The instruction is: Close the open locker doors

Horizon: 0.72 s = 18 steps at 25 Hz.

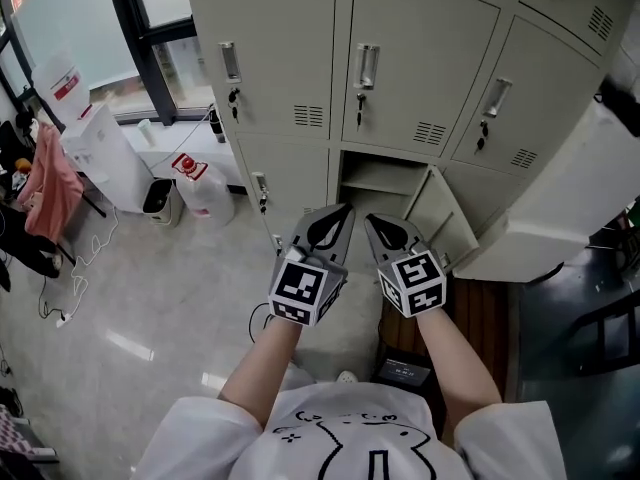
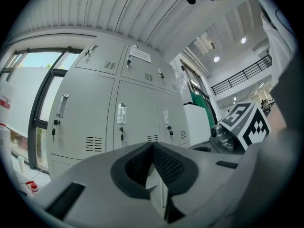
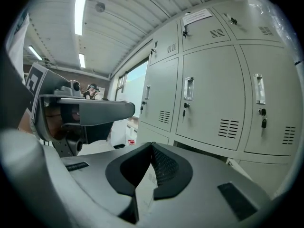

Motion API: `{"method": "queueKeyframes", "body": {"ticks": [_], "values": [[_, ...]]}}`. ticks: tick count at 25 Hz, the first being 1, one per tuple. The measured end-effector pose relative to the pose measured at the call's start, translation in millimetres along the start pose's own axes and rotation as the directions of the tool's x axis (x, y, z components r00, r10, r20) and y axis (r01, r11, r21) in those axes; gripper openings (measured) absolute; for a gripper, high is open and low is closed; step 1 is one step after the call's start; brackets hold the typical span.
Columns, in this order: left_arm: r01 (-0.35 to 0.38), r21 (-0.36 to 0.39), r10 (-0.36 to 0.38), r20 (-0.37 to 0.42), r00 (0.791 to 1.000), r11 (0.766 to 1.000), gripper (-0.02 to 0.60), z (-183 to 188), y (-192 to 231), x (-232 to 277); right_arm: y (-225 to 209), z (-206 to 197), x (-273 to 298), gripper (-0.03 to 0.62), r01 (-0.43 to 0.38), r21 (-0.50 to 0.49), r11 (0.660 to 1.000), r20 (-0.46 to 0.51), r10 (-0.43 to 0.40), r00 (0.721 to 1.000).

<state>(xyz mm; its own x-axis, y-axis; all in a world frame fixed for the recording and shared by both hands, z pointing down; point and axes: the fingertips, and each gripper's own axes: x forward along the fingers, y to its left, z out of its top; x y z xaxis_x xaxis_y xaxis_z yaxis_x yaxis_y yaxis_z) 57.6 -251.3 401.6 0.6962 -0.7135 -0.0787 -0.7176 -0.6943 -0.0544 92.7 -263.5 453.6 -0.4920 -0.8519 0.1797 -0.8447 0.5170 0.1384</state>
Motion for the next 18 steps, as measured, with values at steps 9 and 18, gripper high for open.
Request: {"method": "queueKeyframes", "body": {"ticks": [9, 18], "values": [[0.073, -0.003, -0.073, 0.011, 0.997, 0.997, 0.020, 1.2, -62.1, 28.9, -54.9, -20.1, -58.8, 0.015, 0.119, -0.015, 0.993, -0.021, -0.120, 0.993], [0.183, -0.011, -0.183, 0.007, 0.983, 0.983, 0.020, -4.4, -111.7, 63.1, -105.0, -40.7, -101.9, 0.015, 0.242, 0.009, 0.970, -0.044, -0.242, 0.969]]}}
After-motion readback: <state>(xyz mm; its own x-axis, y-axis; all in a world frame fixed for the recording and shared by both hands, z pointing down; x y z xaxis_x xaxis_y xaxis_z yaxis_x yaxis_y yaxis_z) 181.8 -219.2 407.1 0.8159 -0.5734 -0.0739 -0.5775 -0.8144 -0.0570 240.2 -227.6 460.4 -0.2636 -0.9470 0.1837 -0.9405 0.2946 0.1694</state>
